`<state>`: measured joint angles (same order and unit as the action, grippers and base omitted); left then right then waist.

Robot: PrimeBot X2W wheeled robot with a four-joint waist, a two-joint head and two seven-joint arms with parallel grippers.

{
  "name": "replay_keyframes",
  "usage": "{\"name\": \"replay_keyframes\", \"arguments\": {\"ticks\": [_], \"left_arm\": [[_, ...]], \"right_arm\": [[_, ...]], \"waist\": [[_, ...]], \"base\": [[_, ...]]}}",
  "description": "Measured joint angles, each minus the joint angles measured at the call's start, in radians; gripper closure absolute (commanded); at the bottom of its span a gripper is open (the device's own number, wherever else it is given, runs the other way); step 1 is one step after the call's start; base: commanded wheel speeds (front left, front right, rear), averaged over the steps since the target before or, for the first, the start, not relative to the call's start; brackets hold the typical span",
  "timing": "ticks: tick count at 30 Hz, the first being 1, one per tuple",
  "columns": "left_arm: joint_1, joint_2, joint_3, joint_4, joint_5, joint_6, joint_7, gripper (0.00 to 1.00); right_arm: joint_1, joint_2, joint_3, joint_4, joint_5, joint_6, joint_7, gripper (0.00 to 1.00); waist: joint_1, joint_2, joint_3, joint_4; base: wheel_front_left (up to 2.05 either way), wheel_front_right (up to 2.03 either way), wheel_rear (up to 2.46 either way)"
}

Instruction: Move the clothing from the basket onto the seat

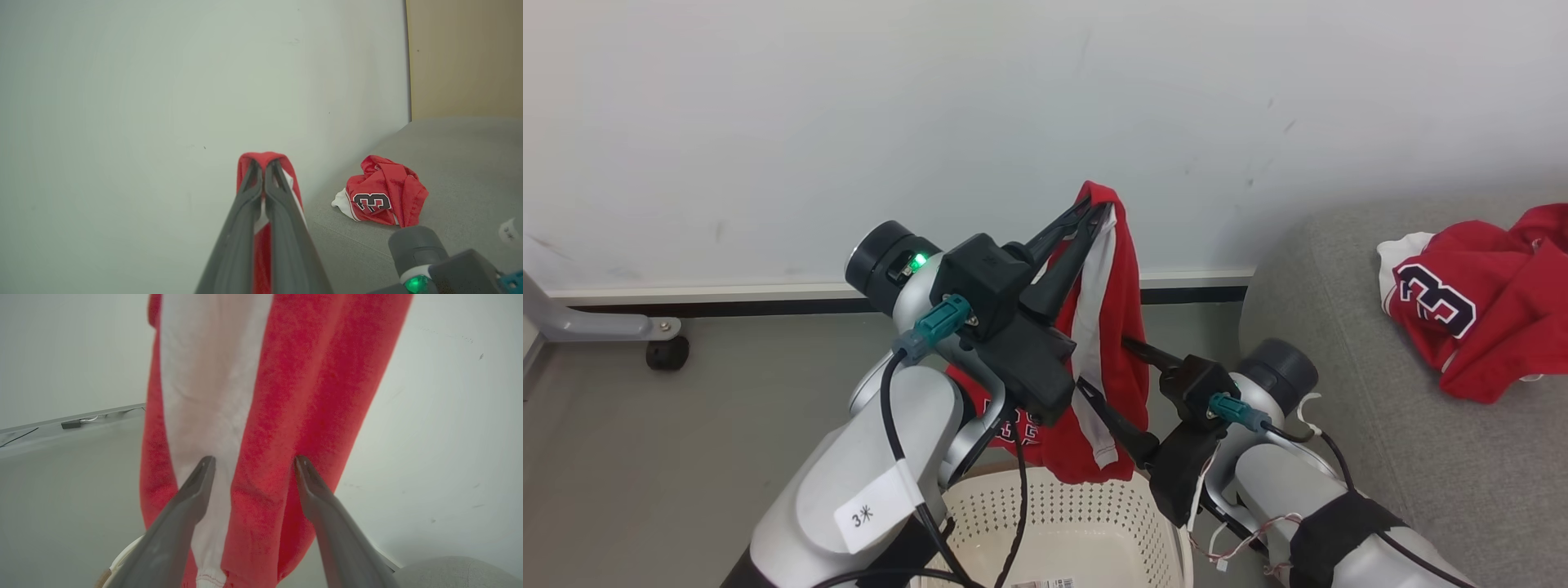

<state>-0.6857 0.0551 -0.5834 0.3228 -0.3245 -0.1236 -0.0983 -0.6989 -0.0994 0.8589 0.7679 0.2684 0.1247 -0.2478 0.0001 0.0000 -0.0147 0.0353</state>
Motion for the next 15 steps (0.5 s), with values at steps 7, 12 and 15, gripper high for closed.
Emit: {"name": "replay_keyframes", "arguments": {"ticks": [7, 12, 15], "left_arm": [[-0.009, -0.003, -0.017, -0.006, -0.018, -0.001, 0.000, 1.00], [-0.009, -0.003, -0.018, -0.005, -0.033, -0.001, 0.000, 1.00], [-0.006, -0.002, -0.010, -0.004, -0.036, -0.001, 0.000, 1.00]], "right_arm": [[-0.055, 0.022, 0.071, 0.095, 0.059, 0.000, 0.000, 0.89], [-0.072, 0.025, 0.096, 0.116, 0.089, 0.000, 0.000, 1.00], [-0.081, 0.028, 0.108, 0.121, 0.113, 0.000, -0.001, 1.00]], "waist": [[0.0000, 0.0000, 0.008, 0.014], [0.0000, 0.0000, 0.011, 0.019], [0.0000, 0.0000, 0.013, 0.018]], "base": [[0.00, 0.00, 0.00], [0.00, 0.00, 0.00], [0.00, 0.00, 0.00]]}}
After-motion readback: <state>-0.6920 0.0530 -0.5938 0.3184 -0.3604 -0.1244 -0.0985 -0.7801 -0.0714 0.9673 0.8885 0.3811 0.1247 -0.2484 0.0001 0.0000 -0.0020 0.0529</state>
